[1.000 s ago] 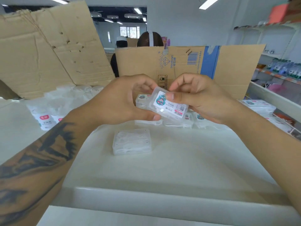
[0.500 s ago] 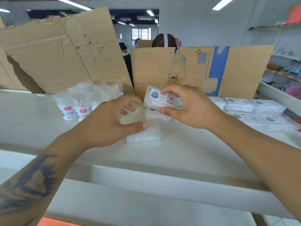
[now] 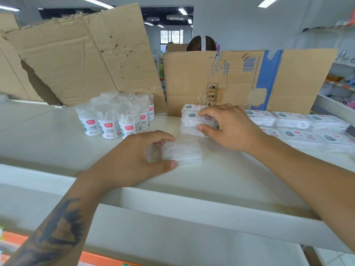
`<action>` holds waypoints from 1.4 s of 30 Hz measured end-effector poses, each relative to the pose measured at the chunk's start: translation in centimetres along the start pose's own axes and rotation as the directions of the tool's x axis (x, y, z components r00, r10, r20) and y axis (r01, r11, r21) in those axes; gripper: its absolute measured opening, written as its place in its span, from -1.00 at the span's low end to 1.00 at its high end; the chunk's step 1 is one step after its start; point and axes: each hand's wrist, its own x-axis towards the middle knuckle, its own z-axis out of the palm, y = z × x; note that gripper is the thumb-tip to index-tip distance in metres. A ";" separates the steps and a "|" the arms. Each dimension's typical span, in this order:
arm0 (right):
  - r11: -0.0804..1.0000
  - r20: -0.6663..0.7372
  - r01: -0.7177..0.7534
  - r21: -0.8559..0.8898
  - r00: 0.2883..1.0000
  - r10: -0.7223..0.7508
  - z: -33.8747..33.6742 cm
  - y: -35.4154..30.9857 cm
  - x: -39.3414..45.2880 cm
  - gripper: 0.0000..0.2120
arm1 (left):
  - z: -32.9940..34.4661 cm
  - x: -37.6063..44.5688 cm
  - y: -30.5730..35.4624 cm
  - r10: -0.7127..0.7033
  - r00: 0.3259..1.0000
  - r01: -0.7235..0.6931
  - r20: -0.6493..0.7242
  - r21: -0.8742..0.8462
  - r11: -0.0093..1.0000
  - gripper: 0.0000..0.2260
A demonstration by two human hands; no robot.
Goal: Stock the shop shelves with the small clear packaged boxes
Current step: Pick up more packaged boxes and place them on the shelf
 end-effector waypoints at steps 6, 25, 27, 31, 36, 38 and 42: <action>1.000 0.013 -0.003 0.026 1.000 0.003 -0.1 -0.1 -0.3 -0.58 | -0.1 0.0 0.2 -0.006 1.000 0.006 -0.009 -0.022 1.000 -0.52; 0.628 0.082 0.023 0.778 0.987 -0.138 -3.6 -4.1 -2.3 -0.61 | -1.4 0.4 1.1 -0.206 0.971 0.100 -0.119 -0.579 0.809 -0.64; 0.596 0.077 0.043 0.802 0.982 -0.174 -3.6 -4.7 -2.5 -0.68 | -1.5 0.5 1.3 -0.264 0.957 0.134 -0.120 -0.623 0.771 -0.55; 0.508 0.096 -0.012 0.861 0.985 -0.140 -3.4 -5.2 -2.7 -0.74 | -1.3 0.4 1.1 -0.324 0.939 0.205 -0.112 -0.577 0.791 -0.38; 0.418 0.132 -0.104 0.903 0.991 -0.037 -3.8 -5.4 -2.7 -0.75 | -1.1 0.1 1.7 -0.243 0.963 0.133 -0.120 -0.570 0.810 -0.42; 0.340 0.148 -0.147 0.929 0.989 0.024 -3.9 -5.5 -2.7 -0.77 | -1.2 0.0 1.5 -0.171 0.981 0.088 -0.087 -0.586 0.806 -0.52; 0.156 0.152 -0.172 0.973 0.979 0.133 -3.7 -5.7 -2.6 -0.67 | -1.3 -0.2 1.0 -0.059 0.998 0.045 -0.005 -0.591 0.805 -0.67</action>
